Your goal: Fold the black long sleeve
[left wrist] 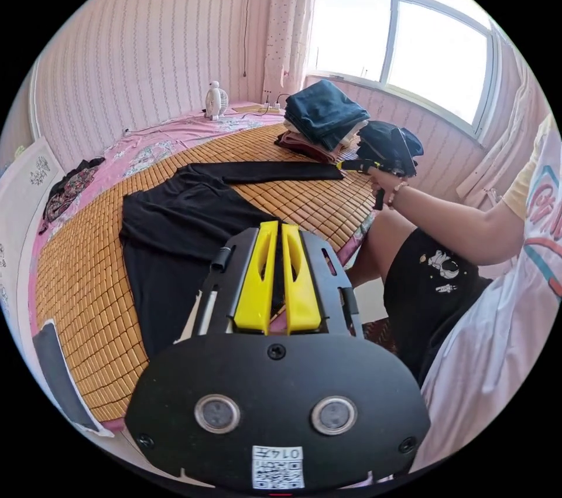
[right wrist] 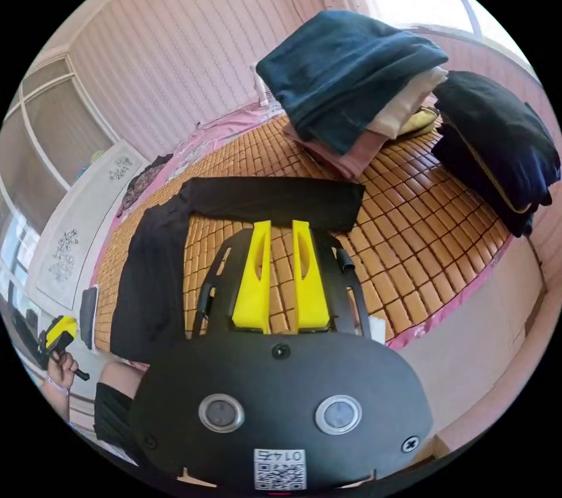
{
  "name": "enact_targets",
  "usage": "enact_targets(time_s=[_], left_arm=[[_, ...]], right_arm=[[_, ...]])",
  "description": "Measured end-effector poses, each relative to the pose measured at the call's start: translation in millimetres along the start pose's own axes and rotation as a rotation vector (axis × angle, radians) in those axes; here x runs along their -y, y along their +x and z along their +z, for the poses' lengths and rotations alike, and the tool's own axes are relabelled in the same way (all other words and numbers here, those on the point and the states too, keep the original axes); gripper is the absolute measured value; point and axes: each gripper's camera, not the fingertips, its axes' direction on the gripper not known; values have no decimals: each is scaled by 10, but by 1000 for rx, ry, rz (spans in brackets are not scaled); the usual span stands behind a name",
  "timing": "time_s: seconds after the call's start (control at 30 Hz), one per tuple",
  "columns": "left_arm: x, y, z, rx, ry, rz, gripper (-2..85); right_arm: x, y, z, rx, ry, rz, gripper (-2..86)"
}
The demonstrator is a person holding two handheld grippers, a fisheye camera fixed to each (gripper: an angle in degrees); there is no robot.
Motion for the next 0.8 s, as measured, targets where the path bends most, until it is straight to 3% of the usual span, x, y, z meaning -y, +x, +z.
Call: enact_targets(time_s=[0.13,0.27,0.4,0.67,0.8], left_arm=[[388,84,430,-73,-49,19,73],[990,256,968,-33,-126,157,86],[1553,474,1378,-37,-68,242,88],[2268,731,2461,-172,-200,222,84],[2585,816,2934,-147,-276,225,84]], right_arm=[[-59,341,47,-49,17,13,73],[77,627,40,-108,58,67,86],[127,831,145,-95,-24,105,94],[219,1146,236,-30,-63,168,81],[248,1331,202,12,-36,221,77]])
